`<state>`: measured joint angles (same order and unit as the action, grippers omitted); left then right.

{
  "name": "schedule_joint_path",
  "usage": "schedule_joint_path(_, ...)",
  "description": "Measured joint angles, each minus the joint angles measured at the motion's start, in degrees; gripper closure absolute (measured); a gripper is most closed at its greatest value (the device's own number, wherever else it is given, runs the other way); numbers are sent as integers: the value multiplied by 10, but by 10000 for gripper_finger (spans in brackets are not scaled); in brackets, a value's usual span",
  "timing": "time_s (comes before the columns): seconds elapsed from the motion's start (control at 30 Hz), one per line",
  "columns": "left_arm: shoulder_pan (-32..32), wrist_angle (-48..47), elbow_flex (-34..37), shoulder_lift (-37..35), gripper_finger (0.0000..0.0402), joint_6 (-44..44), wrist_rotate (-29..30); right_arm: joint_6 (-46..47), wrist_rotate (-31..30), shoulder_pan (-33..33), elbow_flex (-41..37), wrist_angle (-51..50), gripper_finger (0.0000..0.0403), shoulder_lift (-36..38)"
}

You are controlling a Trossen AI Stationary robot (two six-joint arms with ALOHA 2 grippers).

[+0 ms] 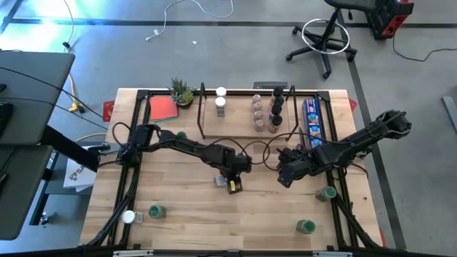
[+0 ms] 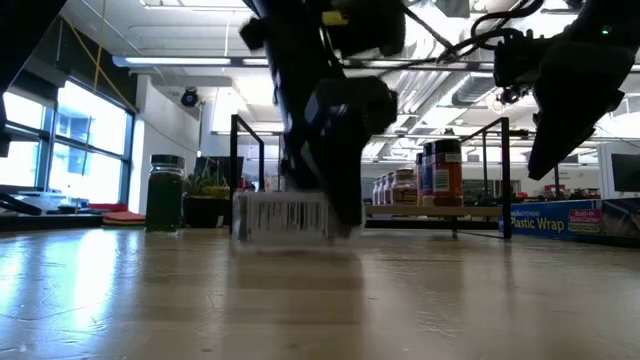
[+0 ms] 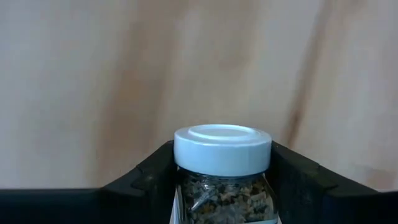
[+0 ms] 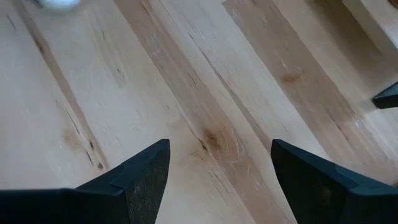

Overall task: Shelf spices
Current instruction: Put the white seasoning bottle on the shelf, aligned with the other white seasoning bottle

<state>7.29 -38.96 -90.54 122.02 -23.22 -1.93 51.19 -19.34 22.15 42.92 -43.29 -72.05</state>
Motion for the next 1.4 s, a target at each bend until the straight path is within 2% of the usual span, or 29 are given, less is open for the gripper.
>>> schedule_joint_path(0.1,0,-12,0,-50,204,-57,93,10,1,11,0,-7,128,0)
schedule_joint_path(0.27,13,-2,-3,-124,204,-129,302,37,-5,32,0,-49,128,0)
schedule_joint_path(0.37,21,6,-1,-128,204,-173,382,44,-16,45,0,-70,128,0)
schedule_joint_path(0.43,28,53,16,-127,204,-206,418,44,-15,51,0,-76,128,0)
schedule_joint_path(0.57,41,282,112,-133,204,-231,400,43,4,60,0,-84,128,0)
schedule_joint_path(0.73,54,532,223,-134,204,-195,349,43,19,70,0,-98,128,0)
schedule_joint_path(0.8,58,566,249,-136,204,-105,339,41,18,72,0,-101,128,0)
schedule_joint_path(0.9,60,515,258,-135,204,52,289,40,5,71,0,-100,128,0)
schedule_joint_path(0.97,60,499,260,-134,204,68,270,39,-1,70,0,-99,128,0)
schedule_joint_path(1.03,61,529,259,-134,204,76,269,39,-3,67,0,-99,128,0)
schedule_joint_path(1.1,65,595,263,-134,204,113,271,40,1,66,0,-98,128,0)
schedule_joint_path(1.17,62,710,286,-126,204,110,274,44,9,66,0,-99,128,0)
schedule_joint_path(1.27,59,841,324,-97,204,100,313,59,10,66,0,-99,128,0)
schedule_joint_path(1.33,58,869,340,-80,204,100,363,70,9,66,0,-99,128,0)
schedule_joint_path(1.4,57,889,348,-64,204,107,388,71,12,66,0,-102,128,0)
